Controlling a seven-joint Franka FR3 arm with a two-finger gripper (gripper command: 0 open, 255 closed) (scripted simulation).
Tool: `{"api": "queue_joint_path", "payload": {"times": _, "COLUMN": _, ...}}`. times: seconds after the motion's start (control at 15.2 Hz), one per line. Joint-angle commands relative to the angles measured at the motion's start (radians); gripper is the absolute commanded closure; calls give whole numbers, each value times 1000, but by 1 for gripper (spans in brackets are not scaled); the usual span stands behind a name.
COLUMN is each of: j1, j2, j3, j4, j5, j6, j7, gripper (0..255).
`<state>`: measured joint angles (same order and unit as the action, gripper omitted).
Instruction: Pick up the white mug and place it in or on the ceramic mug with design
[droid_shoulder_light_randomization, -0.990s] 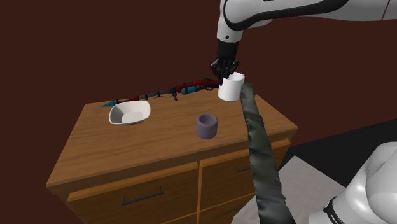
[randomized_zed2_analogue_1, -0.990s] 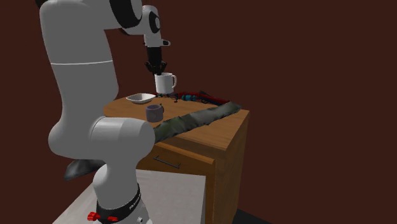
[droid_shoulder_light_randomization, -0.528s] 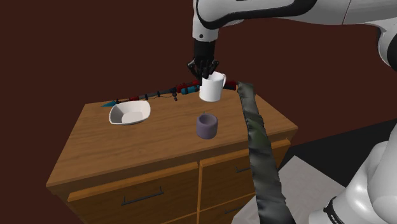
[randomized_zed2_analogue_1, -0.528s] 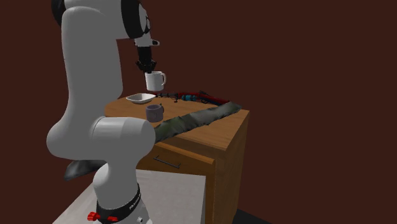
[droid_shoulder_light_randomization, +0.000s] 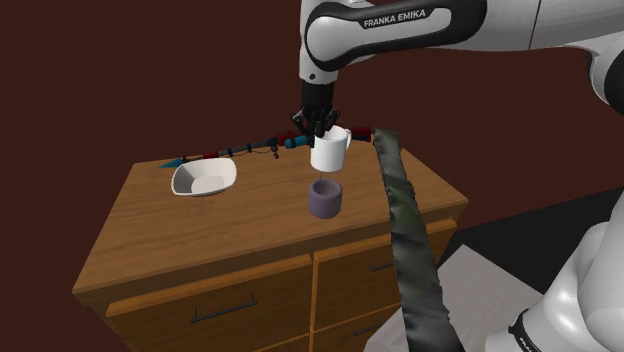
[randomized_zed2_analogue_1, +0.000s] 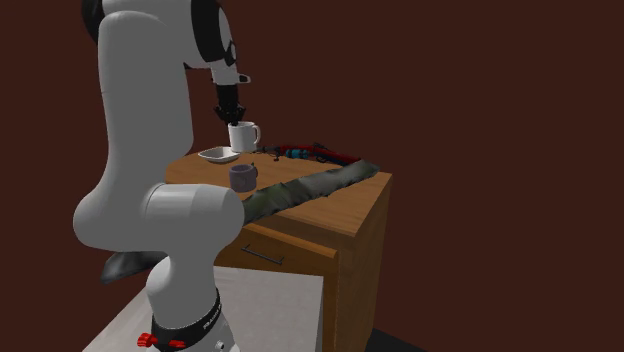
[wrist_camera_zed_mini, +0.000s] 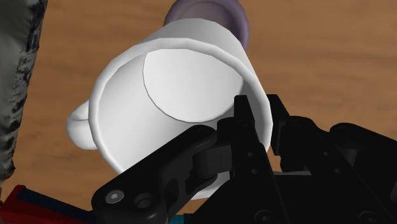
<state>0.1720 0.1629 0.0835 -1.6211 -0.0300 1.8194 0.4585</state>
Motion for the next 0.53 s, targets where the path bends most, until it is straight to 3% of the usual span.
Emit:
{"api": "queue_joint_path", "payload": {"times": 0.0, "j1": 1, "j2": 2, "j3": 0, "j4": -24, "j5": -1, "j6": 27, "j7": 2, "gripper": 255}}
{"api": "queue_joint_path", "payload": {"times": 0.46, "j1": 0, "j2": 10, "j3": 0, "j4": -107, "j5": -2, "j6": 118, "j7": 4, "gripper": 255}}
